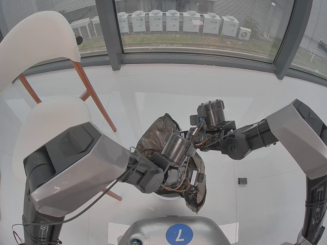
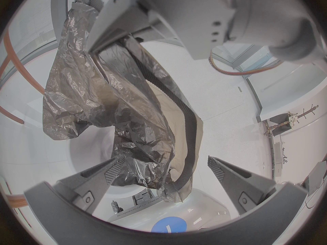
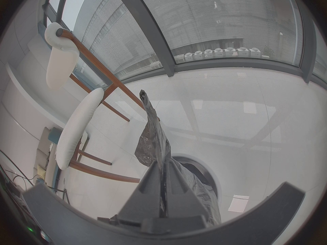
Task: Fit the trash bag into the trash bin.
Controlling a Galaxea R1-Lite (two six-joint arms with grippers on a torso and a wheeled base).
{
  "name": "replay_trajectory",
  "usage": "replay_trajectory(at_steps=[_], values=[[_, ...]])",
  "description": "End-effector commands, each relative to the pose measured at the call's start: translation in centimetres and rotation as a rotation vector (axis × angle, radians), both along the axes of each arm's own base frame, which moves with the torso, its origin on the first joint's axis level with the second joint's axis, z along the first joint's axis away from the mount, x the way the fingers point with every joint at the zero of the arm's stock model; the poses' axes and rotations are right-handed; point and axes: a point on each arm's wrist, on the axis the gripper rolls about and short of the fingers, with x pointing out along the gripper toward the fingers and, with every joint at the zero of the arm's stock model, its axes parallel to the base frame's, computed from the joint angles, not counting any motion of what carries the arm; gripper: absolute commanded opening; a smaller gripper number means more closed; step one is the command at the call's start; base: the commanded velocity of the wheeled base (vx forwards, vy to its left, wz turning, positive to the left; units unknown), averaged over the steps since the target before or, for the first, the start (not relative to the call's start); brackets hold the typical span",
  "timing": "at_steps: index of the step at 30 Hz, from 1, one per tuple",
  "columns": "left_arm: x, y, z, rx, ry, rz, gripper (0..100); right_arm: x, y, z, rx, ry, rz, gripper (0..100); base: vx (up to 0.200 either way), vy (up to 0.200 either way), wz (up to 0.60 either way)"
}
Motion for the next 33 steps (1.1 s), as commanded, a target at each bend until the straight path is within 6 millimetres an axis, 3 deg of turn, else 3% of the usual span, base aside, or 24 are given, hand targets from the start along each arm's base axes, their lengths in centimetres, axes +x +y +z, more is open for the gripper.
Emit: replay_trajectory(at_steps=[1,17,18,33], values=[[0.4,-0.3,-1.1,0.010,0.007,0.003,100,0.0,0.0,-0.3,-0.004,0.006,0.001,0,0.000,0.000,0.00],[1.3,-0.5,-1.6,-0.002,-0.030,0.033,100,0.1,0.0,-0.2,-0.002,0.003,0.000,0,0.000,0.000,0.00],[1.3,-0.5,-1.7,-0.001,-0.028,0.033,0,0.1,0.0,-0.2,-0.002,0.003,0.000,0,0.000,0.000,0.00],[1.8,-1.0,-2.5,-0.027,-0.006,0.066,0,0.0,-0.1,-0.3,-0.005,0.008,-0.002,0,0.000,0.000,0.00]])
